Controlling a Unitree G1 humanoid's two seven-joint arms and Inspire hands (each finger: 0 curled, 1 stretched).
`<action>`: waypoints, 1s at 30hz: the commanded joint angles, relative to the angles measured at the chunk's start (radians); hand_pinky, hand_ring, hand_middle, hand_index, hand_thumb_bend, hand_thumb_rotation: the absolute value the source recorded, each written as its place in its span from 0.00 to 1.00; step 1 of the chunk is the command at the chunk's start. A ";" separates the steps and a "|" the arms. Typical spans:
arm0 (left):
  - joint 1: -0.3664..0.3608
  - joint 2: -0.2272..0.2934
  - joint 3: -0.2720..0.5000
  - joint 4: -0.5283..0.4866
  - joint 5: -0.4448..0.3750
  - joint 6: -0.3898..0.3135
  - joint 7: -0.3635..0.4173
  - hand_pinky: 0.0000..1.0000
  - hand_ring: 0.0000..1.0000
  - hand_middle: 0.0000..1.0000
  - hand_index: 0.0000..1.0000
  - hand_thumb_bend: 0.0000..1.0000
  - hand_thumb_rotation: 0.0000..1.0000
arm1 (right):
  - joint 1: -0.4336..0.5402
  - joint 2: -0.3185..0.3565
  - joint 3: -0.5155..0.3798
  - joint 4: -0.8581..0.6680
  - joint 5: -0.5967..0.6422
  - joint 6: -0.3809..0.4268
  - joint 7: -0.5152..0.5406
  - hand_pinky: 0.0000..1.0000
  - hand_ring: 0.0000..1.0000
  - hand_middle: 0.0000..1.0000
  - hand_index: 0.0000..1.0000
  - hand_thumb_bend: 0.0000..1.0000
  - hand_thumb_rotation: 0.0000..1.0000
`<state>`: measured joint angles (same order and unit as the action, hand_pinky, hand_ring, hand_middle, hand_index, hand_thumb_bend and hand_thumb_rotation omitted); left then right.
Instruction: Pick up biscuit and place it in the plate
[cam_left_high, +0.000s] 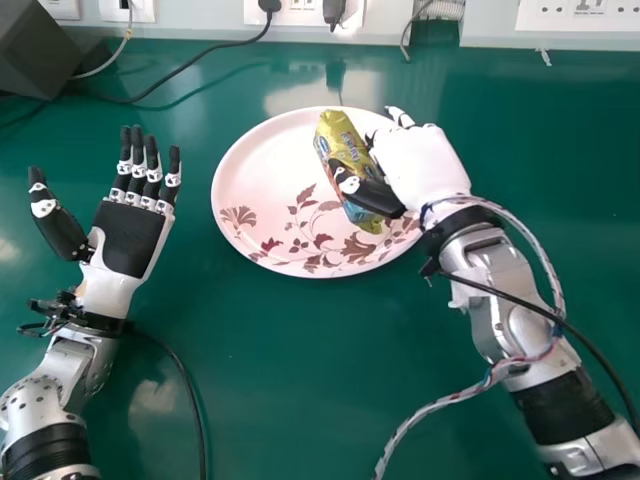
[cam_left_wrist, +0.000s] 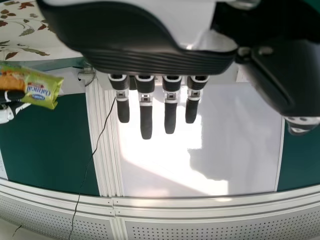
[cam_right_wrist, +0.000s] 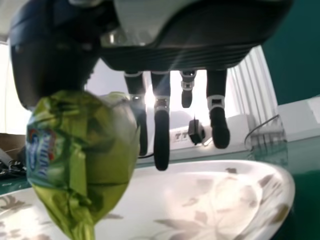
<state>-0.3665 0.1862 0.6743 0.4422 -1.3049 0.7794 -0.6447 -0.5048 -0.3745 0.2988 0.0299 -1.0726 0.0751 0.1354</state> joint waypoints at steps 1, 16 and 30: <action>0.036 -0.012 0.001 0.019 0.015 -0.003 0.001 0.90 0.82 0.89 0.95 0.93 0.35 | -0.020 -0.012 0.009 0.013 0.019 -0.014 -0.014 0.22 0.32 0.40 0.49 0.50 0.07; 0.039 -0.016 -0.009 0.024 0.032 -0.012 -0.035 0.85 0.80 0.88 0.93 0.96 0.33 | -0.060 -0.029 0.059 0.098 0.092 -0.033 0.031 0.23 0.33 0.41 0.49 0.50 0.07; 0.042 -0.008 -0.014 0.038 0.058 -0.015 -0.090 0.83 0.79 0.87 0.94 0.95 0.29 | -0.085 -0.024 0.092 0.209 0.158 -0.087 0.007 0.21 0.33 0.41 0.49 0.50 0.07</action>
<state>-0.3663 0.1866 0.6711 0.4434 -1.2717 0.7695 -0.7092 -0.5945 -0.4016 0.3694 0.2152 -0.9275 0.0037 0.1440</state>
